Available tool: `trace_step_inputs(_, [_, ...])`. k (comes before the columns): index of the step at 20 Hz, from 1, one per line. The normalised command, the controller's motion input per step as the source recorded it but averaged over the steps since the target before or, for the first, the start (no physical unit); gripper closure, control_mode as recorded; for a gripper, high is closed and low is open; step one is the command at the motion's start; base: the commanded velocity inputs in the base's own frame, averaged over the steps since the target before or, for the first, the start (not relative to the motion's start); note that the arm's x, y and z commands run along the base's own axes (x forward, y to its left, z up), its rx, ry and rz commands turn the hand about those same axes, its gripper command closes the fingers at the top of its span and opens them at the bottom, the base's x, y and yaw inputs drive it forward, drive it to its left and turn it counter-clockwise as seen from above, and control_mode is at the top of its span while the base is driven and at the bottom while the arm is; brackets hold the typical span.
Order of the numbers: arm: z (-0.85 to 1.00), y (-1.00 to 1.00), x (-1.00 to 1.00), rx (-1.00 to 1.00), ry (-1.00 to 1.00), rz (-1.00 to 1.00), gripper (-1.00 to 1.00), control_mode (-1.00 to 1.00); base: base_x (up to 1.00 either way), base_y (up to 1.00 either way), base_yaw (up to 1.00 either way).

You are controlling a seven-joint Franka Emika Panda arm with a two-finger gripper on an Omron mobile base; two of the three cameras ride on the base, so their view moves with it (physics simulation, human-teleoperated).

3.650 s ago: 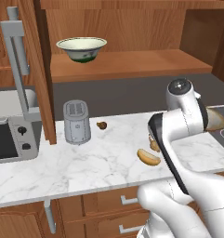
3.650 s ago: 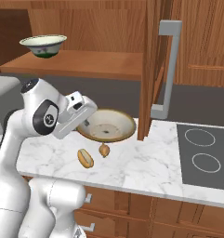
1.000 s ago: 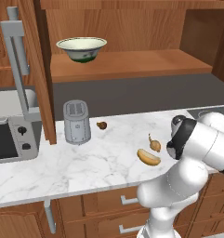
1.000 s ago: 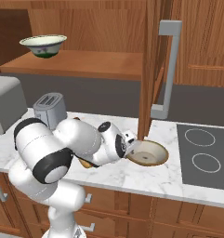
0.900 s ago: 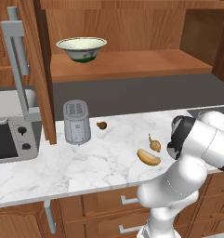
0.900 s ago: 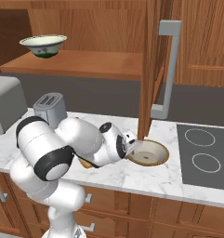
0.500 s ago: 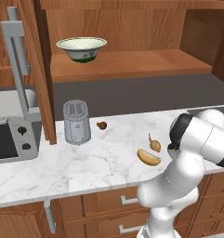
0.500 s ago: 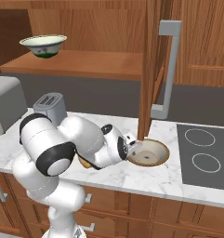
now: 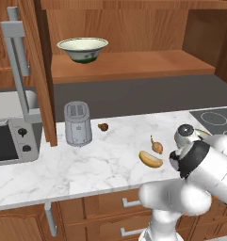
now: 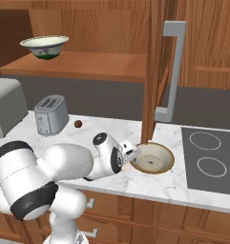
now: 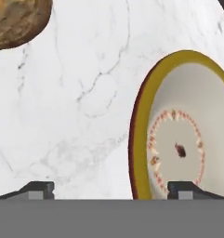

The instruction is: Pick both bowls and place them on the counter. Then place the onion in one bowl and place the hotdog bun in the other bowl.

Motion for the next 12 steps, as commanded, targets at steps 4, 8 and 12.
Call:
trace_step_inputs(4, [0.68, 0.59, -0.68, 0.09, -0.05, -0.06, -1.0, -1.0, 0.0, 0.0, 0.0])
trace_step_inputs(8, [0.88, 0.79, -0.46, 0.12, -0.06, -0.11, -1.0, -1.0, 0.0, 0.0, 0.0])
trace_step_inputs(12, [0.99, 0.82, -0.33, 0.16, -0.05, -0.12, -1.0, -1.0, 0.0, 0.0, 0.0])
